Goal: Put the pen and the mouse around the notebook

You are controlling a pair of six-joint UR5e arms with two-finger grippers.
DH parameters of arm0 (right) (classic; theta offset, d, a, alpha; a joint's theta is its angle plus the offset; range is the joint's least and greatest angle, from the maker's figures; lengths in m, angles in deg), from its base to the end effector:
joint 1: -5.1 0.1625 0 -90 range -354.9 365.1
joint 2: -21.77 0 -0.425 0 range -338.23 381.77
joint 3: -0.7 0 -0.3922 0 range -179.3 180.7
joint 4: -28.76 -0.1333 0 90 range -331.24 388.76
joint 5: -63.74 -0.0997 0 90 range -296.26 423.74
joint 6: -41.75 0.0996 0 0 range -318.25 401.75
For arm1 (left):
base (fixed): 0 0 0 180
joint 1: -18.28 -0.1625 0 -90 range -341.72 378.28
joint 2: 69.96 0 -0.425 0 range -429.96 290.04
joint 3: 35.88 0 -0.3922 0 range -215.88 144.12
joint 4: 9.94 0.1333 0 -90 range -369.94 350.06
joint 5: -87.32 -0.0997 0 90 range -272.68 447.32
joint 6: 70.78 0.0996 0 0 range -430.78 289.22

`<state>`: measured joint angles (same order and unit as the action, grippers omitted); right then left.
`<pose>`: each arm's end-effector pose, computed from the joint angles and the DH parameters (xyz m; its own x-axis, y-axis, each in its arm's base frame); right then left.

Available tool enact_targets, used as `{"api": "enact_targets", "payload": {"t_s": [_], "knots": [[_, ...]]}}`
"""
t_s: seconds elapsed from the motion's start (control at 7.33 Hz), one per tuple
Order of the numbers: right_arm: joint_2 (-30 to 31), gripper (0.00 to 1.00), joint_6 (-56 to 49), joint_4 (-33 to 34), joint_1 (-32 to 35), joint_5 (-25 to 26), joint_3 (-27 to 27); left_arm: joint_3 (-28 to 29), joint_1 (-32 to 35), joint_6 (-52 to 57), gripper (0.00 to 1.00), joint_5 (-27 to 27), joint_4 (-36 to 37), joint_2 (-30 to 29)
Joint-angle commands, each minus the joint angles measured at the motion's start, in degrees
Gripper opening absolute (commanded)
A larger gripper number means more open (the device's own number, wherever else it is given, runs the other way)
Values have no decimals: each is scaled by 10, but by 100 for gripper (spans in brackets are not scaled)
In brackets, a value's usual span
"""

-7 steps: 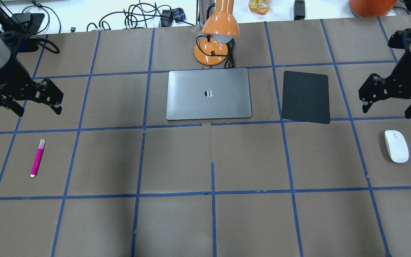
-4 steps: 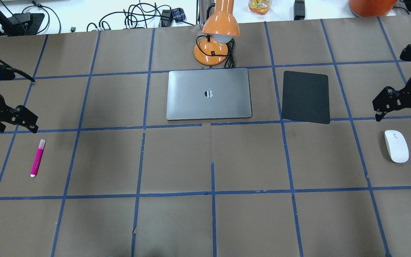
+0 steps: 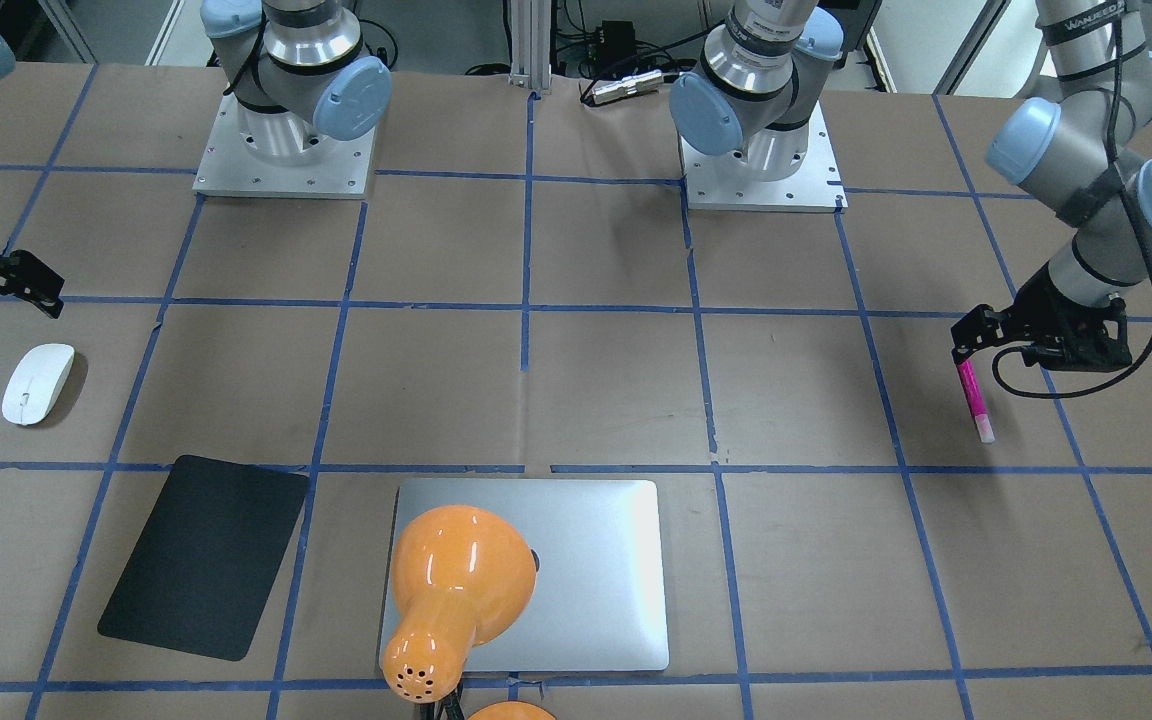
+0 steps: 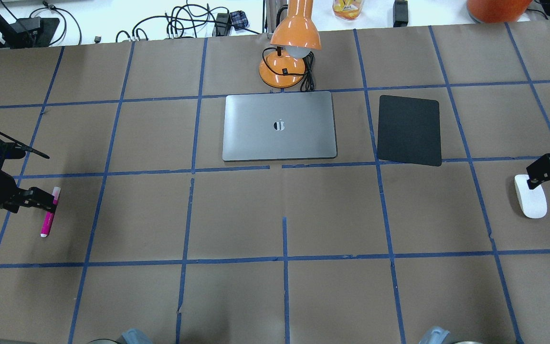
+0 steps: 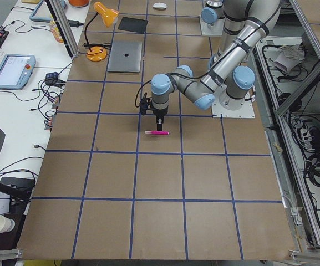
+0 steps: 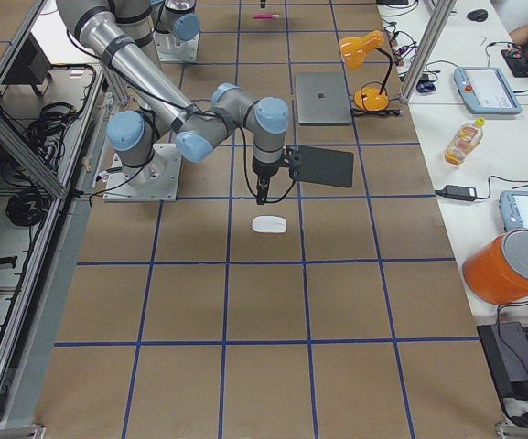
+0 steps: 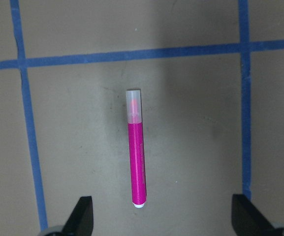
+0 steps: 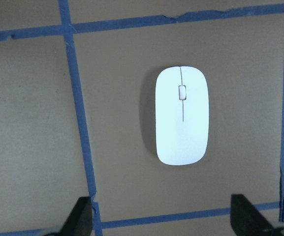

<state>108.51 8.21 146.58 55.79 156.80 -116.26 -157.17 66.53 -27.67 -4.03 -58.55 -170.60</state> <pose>-0.1915 -0.4358 0.2859 -0.9949 0.0987 0.0213 0.0999 0.9929 0.0644 0.2146 -0.4371 0.2176 -0.9997 0.0240 -0.0108 0.0237 0.9995 0.0230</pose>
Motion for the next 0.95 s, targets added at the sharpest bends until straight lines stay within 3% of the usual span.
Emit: {"api": "enact_targets", "payload": {"t_s": [0.0,0.14,0.27,0.41,0.82], "knots": [[-62,100,-13,59,-22,-15,-3,-4,-7,5,90,3,37,-46],[-86,100,-23,89,-24,-15,-3,-3,-8,5,71,3,60,-60],[-107,100,-21,99,-28,-15,-1,-4,-7,-2,33,1,67,-66],[-119,100,-18,104,-28,-15,2,-4,-8,-2,1,-1,68,-66],[-142,100,-15,110,-25,-15,2,-4,-5,-10,0,-4,61,-70]]}}
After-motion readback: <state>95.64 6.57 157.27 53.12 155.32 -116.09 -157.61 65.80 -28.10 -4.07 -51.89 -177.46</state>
